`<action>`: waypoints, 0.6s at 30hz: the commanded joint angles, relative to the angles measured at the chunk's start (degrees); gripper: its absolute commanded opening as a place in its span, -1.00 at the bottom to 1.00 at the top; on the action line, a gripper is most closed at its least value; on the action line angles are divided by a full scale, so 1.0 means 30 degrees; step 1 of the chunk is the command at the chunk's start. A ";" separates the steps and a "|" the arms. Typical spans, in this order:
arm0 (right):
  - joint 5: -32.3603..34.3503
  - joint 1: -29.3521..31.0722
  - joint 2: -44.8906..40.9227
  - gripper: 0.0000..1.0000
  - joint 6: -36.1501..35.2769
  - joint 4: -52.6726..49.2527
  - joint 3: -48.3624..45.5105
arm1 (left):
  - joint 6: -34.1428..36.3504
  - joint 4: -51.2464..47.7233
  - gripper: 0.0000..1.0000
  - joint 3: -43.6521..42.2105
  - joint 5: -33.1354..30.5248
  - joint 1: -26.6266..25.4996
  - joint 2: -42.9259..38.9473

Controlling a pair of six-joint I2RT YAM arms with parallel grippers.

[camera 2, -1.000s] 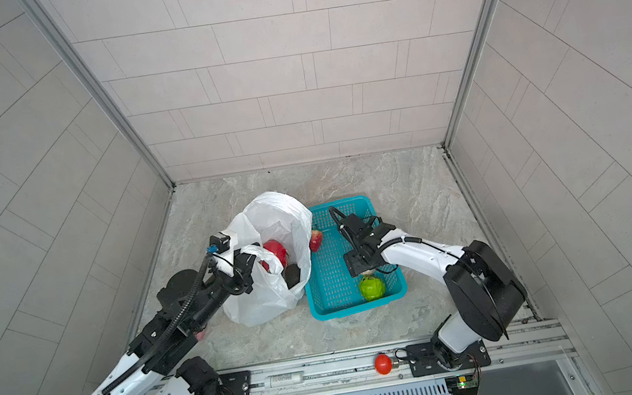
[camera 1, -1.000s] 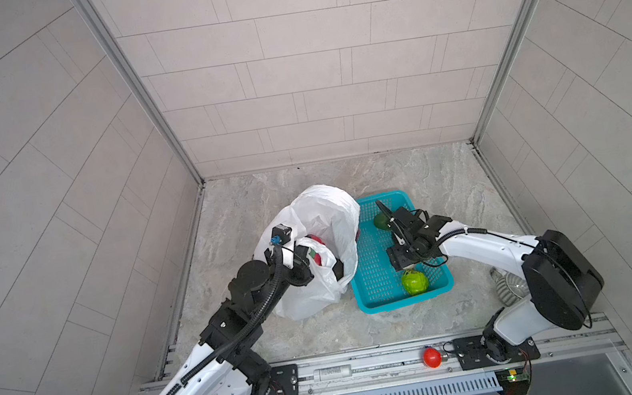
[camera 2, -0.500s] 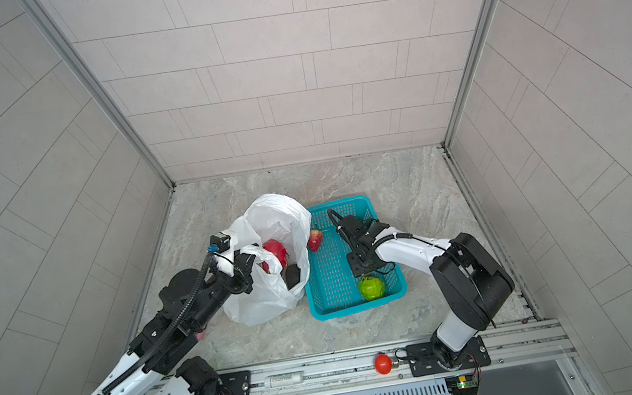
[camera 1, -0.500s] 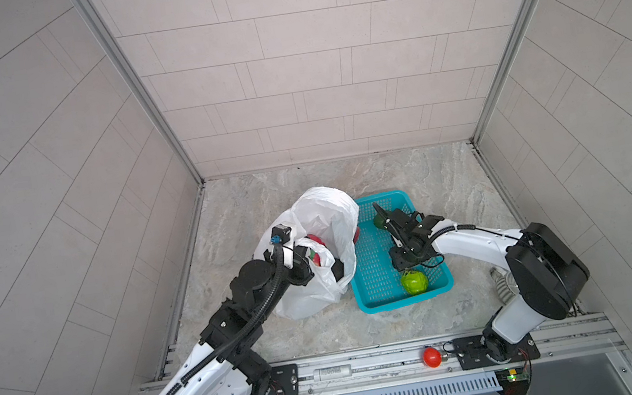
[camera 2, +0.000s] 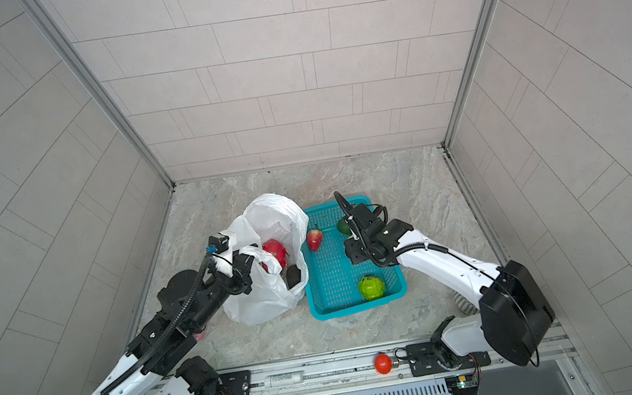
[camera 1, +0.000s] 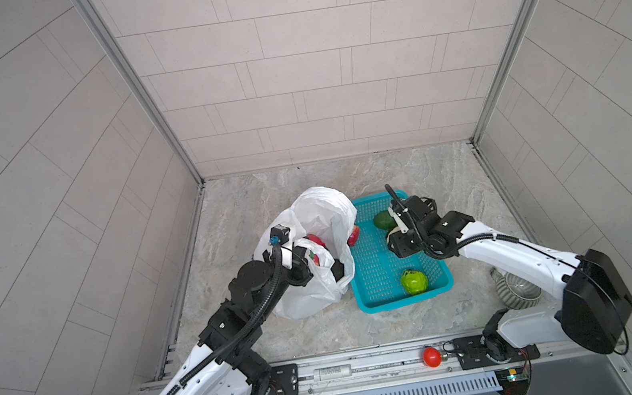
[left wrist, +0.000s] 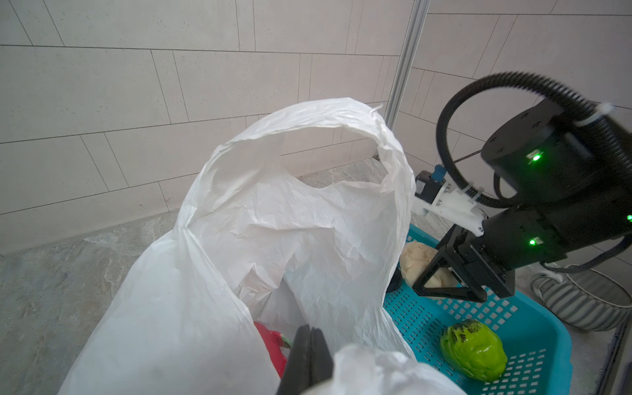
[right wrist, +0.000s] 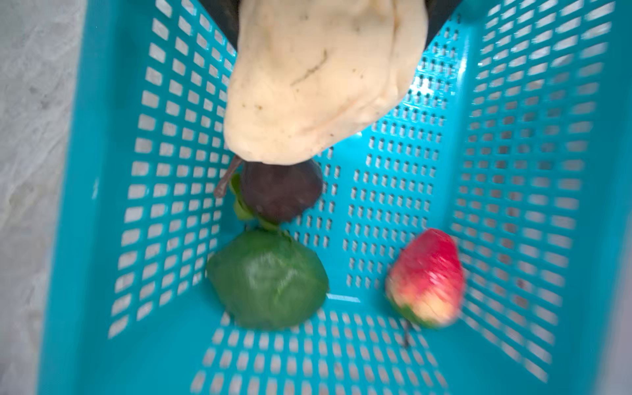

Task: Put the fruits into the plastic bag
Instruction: 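Lower the right gripper into the basket toward the pale fruit, then grasp the pale fruit and carry it into the bag with the right gripper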

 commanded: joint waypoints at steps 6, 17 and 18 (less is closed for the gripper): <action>-0.3856 0.2488 -0.3833 -0.66 -0.2662 0.3580 0.1641 | 0.0185 0.0055 -1.00 0.0621 -0.0013 0.0013 -0.0187; -0.8165 0.4448 -0.0673 -0.64 -0.2073 0.6365 0.4335 | 0.0378 -0.0196 -1.00 0.1184 -0.0152 0.0009 0.0196; -0.8268 0.4669 -0.0084 -0.64 -0.2029 0.6543 0.4768 | 0.0388 -0.0304 -1.00 0.1256 -0.0157 -0.0009 0.0198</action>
